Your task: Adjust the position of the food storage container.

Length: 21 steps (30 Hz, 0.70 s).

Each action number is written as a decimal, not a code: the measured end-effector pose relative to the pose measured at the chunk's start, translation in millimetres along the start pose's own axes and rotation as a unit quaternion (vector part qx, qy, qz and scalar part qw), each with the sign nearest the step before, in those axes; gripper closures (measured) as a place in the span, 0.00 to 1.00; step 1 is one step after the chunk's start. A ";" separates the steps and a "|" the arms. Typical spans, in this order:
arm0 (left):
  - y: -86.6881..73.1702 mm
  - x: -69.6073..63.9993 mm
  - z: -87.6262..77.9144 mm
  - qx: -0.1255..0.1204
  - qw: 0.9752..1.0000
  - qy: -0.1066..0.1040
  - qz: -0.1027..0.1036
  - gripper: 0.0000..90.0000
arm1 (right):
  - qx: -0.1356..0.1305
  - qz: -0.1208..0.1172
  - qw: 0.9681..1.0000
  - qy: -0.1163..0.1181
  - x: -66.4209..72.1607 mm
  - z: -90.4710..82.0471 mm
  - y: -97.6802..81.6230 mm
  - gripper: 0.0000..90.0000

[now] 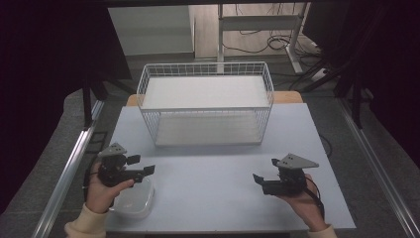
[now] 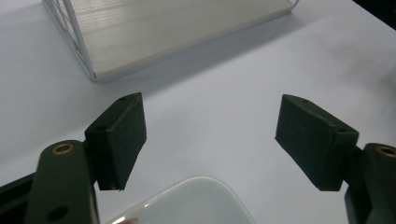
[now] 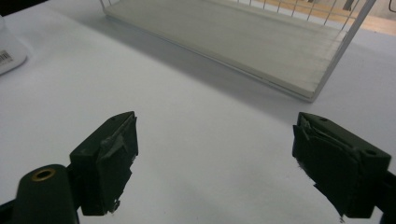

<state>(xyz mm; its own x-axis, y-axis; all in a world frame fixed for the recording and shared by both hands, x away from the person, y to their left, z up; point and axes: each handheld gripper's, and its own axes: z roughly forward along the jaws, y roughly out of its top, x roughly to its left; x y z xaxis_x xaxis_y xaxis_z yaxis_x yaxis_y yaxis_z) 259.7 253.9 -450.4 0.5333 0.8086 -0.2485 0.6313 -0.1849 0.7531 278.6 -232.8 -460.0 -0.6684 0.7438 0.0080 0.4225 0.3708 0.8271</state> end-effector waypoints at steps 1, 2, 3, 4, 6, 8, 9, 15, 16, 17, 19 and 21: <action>0.0 0.0 0.0 0.000 1.000 0.000 0.000 0.27 | -0.002 -0.001 1.000 0.001 0.6 -0.9 0.9 0.16; 0.0 0.0 0.0 0.000 1.000 0.000 0.000 0.27 | -0.003 -0.003 1.000 0.001 1.0 -1.6 1.5 0.17; -0.1 0.4 0.4 0.000 1.000 -0.001 0.000 0.27 | -0.003 -0.003 1.000 0.000 1.4 -2.2 1.8 0.17; -0.1 0.4 0.4 0.000 1.000 -0.001 0.000 0.27 | -0.003 -0.003 1.000 0.000 1.4 -2.2 1.8 0.17; -0.1 0.4 0.9 0.001 1.000 -0.001 0.000 0.27 | 0.005 -0.004 1.000 0.000 1.3 -1.2 0.6 0.17; -0.1 0.4 0.8 0.001 1.000 -0.001 0.000 0.27 | 0.011 -0.005 1.000 -0.002 1.0 0.3 -0.9 0.18; -0.1 0.6 0.5 0.001 1.000 -0.001 0.000 0.27 | 0.013 -0.005 1.000 -0.002 1.1 0.7 -1.3 0.18; -0.2 0.9 -1.1 -0.001 1.000 0.000 -0.002 0.27 | 0.024 -0.014 1.000 -0.002 5.3 3.0 -1.7 0.19; 0.0 0.9 -1.4 -0.001 1.000 -0.001 -0.002 0.27 | 0.025 -0.016 1.000 -0.002 5.7 3.1 -1.7 0.19; 0.1 1.0 -1.7 -0.001 1.000 -0.001 -0.002 0.27 | 0.026 -0.016 1.000 -0.003 6.0 3.2 -1.7 0.19; 0.2 1.2 -1.8 -0.002 1.000 0.000 -0.002 0.27 | 0.027 -0.016 1.000 -0.004 5.9 3.4 -1.8 0.19; 0.1 1.7 -1.5 -0.001 1.000 0.000 -0.003 0.27 | 0.029 -0.016 0.999 -0.006 4.8 4.2 -2.7 0.19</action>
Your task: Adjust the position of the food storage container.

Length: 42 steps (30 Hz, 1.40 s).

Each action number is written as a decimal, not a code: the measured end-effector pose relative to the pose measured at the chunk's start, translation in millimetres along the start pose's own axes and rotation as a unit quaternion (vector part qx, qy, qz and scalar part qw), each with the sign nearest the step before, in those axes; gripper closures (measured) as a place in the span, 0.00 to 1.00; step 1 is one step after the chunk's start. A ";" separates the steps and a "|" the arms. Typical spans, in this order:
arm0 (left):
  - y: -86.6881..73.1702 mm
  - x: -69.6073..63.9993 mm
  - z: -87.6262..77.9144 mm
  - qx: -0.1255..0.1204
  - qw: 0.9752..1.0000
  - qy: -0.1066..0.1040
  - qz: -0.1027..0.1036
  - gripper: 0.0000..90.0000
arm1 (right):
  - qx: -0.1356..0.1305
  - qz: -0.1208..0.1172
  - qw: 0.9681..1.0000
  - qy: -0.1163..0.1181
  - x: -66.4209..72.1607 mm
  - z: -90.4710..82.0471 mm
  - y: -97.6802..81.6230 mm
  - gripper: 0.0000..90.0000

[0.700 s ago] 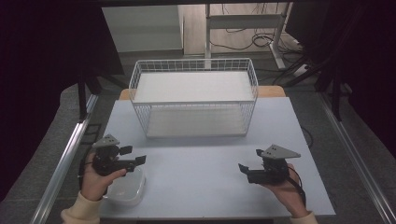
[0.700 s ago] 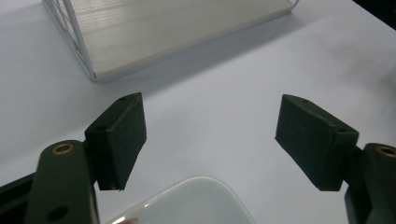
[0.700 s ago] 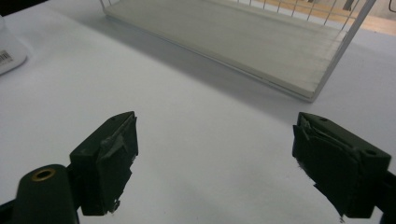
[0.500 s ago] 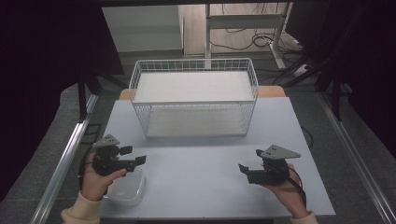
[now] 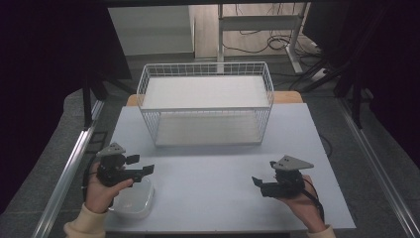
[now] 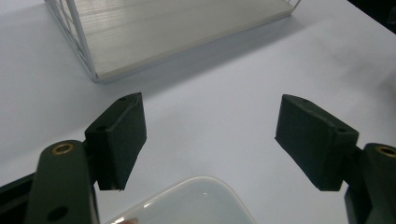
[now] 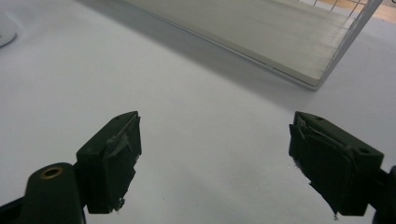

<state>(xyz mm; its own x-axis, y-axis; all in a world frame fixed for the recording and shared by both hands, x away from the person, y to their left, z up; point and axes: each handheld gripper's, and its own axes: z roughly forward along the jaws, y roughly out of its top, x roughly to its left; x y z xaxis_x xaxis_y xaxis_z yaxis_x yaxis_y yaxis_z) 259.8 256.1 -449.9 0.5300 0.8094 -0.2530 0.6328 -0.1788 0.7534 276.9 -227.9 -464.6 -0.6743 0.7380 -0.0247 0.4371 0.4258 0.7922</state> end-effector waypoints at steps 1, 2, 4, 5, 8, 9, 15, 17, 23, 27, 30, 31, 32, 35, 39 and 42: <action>0.0 0.2 0.0 0.000 1.000 0.000 0.000 0.27 | 0.002 0.001 1.000 0.000 -0.4 0.2 -0.3 0.19; 0.0 0.2 0.0 0.000 1.000 0.000 0.000 0.27 | 0.002 0.001 1.000 0.000 -0.4 0.2 -0.3 0.19; -0.1 0.8 0.0 0.000 1.000 0.001 -0.001 0.27 | 0.003 0.002 1.000 -0.003 -1.4 0.6 -0.9 0.19; -0.1 0.8 0.0 0.000 1.000 0.001 -0.001 0.27 | 0.003 0.003 1.000 -0.003 -1.6 0.4 -0.9 0.19; -0.2 1.6 -1.1 -0.001 1.000 0.000 -0.004 0.27 | 0.002 0.005 1.000 -0.002 -1.8 -0.1 -0.6 0.19; 0.0 1.7 -2.3 -0.003 1.000 0.000 -0.005 0.27 | 0.002 0.012 1.000 0.000 -2.2 -0.3 0.1 0.20; -0.6 -4.5 -6.5 -0.007 1.000 -0.001 0.002 0.27 | -0.005 0.031 1.000 0.001 -4.0 -6.2 5.1 0.21; -1.2 -5.0 -6.8 -0.007 1.000 -0.002 0.006 0.23 | -0.007 0.035 0.999 0.000 -4.7 -7.3 5.8 0.21; -10.5 -5.2 -11.7 -0.006 1.000 -0.005 0.012 0.22 | -0.013 0.043 0.999 0.002 -8.0 -11.6 7.0 0.21; -18.4 -4.5 -28.2 -0.010 1.000 0.004 0.014 0.26 | -0.007 0.046 0.999 0.000 -9.4 -11.0 5.5 0.21; -22.6 -2.7 -40.2 -0.005 1.000 0.015 0.008 0.29 | -0.004 0.045 0.999 -0.001 -8.9 -9.8 5.7 0.21; -24.1 -1.8 -43.7 -0.003 1.000 0.018 0.007 0.30 | -0.003 0.044 0.999 -0.002 -8.6 -9.4 6.0 0.22; -25.7 -0.7 -46.8 -0.002 1.000 0.021 0.006 0.31 | -0.001 0.043 0.999 -0.002 -7.9 -8.8 6.2 0.22; -28.9 1.5 -52.7 0.000 1.000 0.026 0.002 0.34 | 0.003 0.041 0.999 -0.003 -5.8 -6.9 6.5 0.22; -34.8 4.4 -63.0 0.004 0.999 0.034 0.002 0.39 | 0.005 0.040 0.999 -0.003 -4.7 -5.8 6.5 0.22; -39.6 5.4 -70.5 0.013 0.999 0.042 0.004 0.42 | 0.009 0.040 0.999 -0.002 -4.3 -5.0 6.0 0.22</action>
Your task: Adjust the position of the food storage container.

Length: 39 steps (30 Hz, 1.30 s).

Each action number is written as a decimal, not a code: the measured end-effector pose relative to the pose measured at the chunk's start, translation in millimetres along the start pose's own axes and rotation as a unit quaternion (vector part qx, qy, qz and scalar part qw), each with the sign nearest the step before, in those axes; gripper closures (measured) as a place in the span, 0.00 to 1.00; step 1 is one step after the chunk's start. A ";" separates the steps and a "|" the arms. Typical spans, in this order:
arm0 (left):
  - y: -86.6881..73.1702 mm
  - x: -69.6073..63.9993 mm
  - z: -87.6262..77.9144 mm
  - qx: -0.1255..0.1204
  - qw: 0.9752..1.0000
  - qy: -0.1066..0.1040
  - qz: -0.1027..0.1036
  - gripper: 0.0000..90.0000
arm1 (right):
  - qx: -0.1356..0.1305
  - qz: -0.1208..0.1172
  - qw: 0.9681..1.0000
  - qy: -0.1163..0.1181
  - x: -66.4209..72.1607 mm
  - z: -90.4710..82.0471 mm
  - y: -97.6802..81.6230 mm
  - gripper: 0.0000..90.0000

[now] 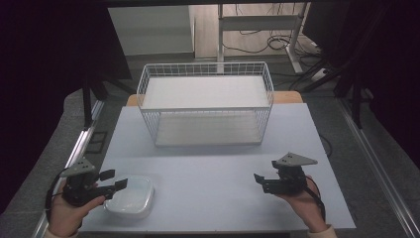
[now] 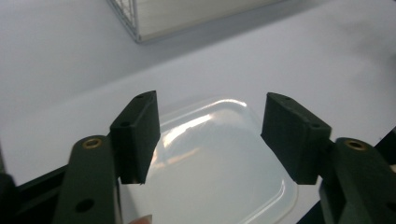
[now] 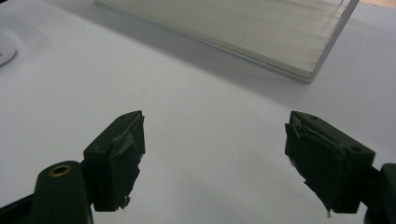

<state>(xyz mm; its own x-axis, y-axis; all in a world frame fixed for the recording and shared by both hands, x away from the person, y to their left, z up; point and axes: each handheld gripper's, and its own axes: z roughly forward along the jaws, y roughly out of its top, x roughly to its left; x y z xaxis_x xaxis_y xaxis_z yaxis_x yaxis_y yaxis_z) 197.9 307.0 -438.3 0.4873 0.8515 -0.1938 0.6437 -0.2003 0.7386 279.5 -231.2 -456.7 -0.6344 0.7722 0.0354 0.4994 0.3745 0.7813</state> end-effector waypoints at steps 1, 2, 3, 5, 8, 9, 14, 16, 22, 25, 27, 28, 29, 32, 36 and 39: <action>-1.5 0.5 -2.3 0.004 1.000 0.002 0.002 0.45 | 0.001 0.001 1.000 0.000 -0.1 0.4 -0.2 0.22; -4.3 1.1 -5.9 0.008 1.000 0.005 0.005 0.47 | 0.002 0.001 1.000 0.000 -0.2 0.5 -0.3 0.22; -4.3 1.1 -5.9 0.008 1.000 0.005 0.005 0.50 | 0.002 0.001 1.000 0.000 -0.2 0.5 -0.3 0.22; -7.1 2.2 -12.3 0.018 1.000 0.008 0.009 0.58 | 0.004 0.002 1.000 0.000 0.0 0.8 -0.2 0.22; -6.7 1.0 -18.8 0.026 0.999 0.007 0.016 0.75 | 0.002 0.005 1.000 0.002 0.9 0.3 2.1 0.22; -6.7 1.0 -18.8 0.026 0.999 0.007 0.016 0.79 | 0.002 0.005 1.000 0.002 0.9 0.3 2.1 0.22; -12.2 0.0 -21.8 0.054 0.998 0.001 0.028 0.97 | 0.006 0.000 1.000 0.005 3.8 5.2 3.0 0.22; -17.4 0.9 -21.5 0.063 0.998 -0.004 0.024 1.00 | 0.012 -0.001 1.000 0.008 4.9 7.4 1.3 0.22; -31.4 -0.2 -24.1 0.076 0.997 -0.016 0.025 1.00 | 0.010 -0.003 1.000 0.013 7.4 9.8 2.4 0.22; -39.6 -2.9 -22.7 0.091 0.995 -0.025 0.028 1.00 | 0.012 -0.006 1.000 0.013 9.5 10.0 1.4 0.22; -45.6 -4.8 -20.7 0.103 0.994 -0.028 0.030 1.00 | 0.011 -0.005 1.000 0.013 9.9 9.6 1.7 0.22; -49.2 -5.5 -18.7 0.113 0.993 -0.029 0.032 1.00 | 0.009 -0.005 1.000 0.013 9.9 9.0 2.2 0.22; -53.4 -5.9 -16.2 0.123 0.991 -0.032 0.033 1.00 | 0.006 -0.003 1.000 0.014 9.5 8.6 3.0 0.22; -59.8 -6.9 -10.3 0.134 0.990 -0.039 0.032 1.00 | 0.010 -0.003 1.000 0.013 9.1 10.2 2.2 0.22; -65.4 -9.5 -0.3 0.151 0.987 -0.040 0.034 1.00 | 0.015 -0.003 1.000 0.012 8.1 12.4 0.7 0.22; -65.9 -10.0 2.6 0.154 0.986 -0.044 0.037 1.00 | 0.015 -0.002 1.000 0.012 7.8 12.5 0.2 0.23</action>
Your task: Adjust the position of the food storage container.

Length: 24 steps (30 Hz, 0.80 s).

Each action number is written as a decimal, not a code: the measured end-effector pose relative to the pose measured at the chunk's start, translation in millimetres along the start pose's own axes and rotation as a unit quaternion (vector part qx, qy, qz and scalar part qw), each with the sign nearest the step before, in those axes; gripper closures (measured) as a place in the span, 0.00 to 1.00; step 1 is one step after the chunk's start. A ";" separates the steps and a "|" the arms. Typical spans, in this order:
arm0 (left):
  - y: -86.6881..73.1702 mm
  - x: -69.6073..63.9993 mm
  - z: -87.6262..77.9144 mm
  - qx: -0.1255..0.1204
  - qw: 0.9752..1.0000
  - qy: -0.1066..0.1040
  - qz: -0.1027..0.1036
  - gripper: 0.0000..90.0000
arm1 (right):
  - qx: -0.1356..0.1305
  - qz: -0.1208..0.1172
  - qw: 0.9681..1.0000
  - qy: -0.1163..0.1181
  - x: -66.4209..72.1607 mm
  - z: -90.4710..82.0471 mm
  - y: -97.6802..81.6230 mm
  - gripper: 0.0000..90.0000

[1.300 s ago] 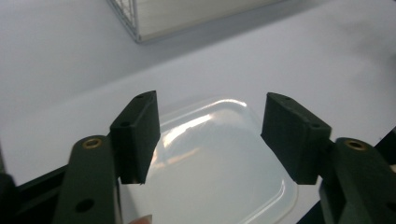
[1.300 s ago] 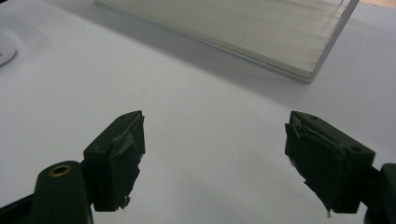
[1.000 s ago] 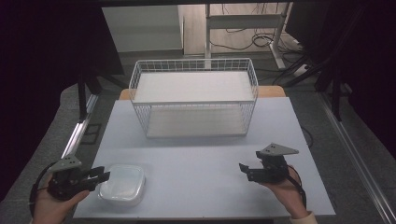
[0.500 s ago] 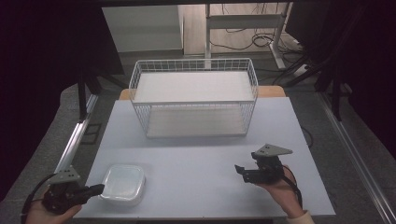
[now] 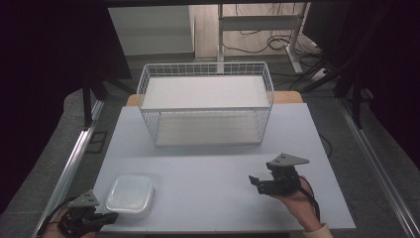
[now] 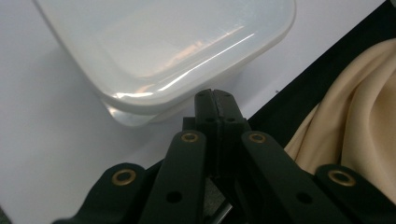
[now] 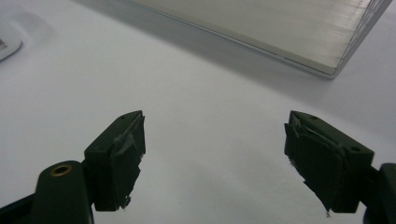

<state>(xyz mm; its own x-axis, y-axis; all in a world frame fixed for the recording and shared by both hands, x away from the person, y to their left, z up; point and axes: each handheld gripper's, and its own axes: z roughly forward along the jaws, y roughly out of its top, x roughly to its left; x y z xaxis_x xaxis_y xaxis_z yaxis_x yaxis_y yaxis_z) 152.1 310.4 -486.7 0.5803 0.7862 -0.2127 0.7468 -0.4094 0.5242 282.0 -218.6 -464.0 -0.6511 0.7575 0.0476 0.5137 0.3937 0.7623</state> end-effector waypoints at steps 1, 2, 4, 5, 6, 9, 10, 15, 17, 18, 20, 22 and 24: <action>1.3 -0.3 2.2 0.001 1.000 0.004 0.002 1.00 | 0.000 0.000 1.000 0.000 0.1 -0.2 0.0 0.23; 1.3 -0.3 2.2 0.001 1.000 0.004 0.002 1.00 | 0.000 0.000 1.000 0.000 0.0 -0.3 0.1 0.23; 5.0 0.9 7.5 0.005 1.000 0.018 0.002 1.00 | -0.001 0.000 1.000 -0.001 -0.4 -0.5 0.2 0.23; 6.4 1.9 9.9 0.006 1.000 0.017 0.000 1.00 | -0.001 0.000 1.000 -0.001 -0.7 -0.5 0.2 0.23; 6.4 1.9 9.9 0.006 1.000 0.017 0.000 1.00 | -0.001 0.000 1.000 -0.001 -0.7 -0.5 0.2 0.23; 12.0 4.3 16.7 0.004 1.000 0.015 -0.002 1.00 | 0.000 0.001 1.000 -0.002 -1.0 -0.5 -0.6 0.23; 14.4 4.5 18.6 0.002 1.000 0.015 -0.002 1.00 | 0.000 0.001 1.000 -0.002 -1.2 -0.4 -0.7 0.23; 29.3 9.6 30.4 -0.001 1.000 0.016 0.002 1.00 | 0.001 0.001 1.000 -0.003 -2.5 0.6 -1.6 0.23; 31.3 11.6 32.2 -0.002 1.000 0.017 0.002 1.00 | 0.002 0.001 1.000 -0.003 -2.4 0.6 -1.7 0.23; 33.7 14.3 33.8 -0.005 1.000 0.019 -0.001 1.00 | 0.002 0.000 1.000 -0.003 -2.1 0.6 -1.8 0.23; 38.1 18.9 36.8 -0.011 1.000 0.022 -0.006 1.00 | 0.001 -0.002 1.000 -0.001 -0.1 0.1 -0.8 0.23; 39.0 20.1 37.4 -0.012 1.000 0.022 -0.009 1.00 | 0.001 -0.003 1.000 0.000 0.7 -0.1 -0.2 0.23; 39.5 20.5 37.1 -0.016 1.000 0.023 -0.009 1.00 | 0.002 -0.005 1.000 0.000 1.0 -0.1 -0.6 0.23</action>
<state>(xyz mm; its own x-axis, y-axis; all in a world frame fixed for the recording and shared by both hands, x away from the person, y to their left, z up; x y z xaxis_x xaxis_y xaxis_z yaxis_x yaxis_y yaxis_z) 205.6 293.3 -500.9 0.5513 0.8136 -0.1847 0.7456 -0.3810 0.5468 281.0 -218.2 -464.3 -0.6561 0.7536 0.0410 0.5099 0.4026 0.7602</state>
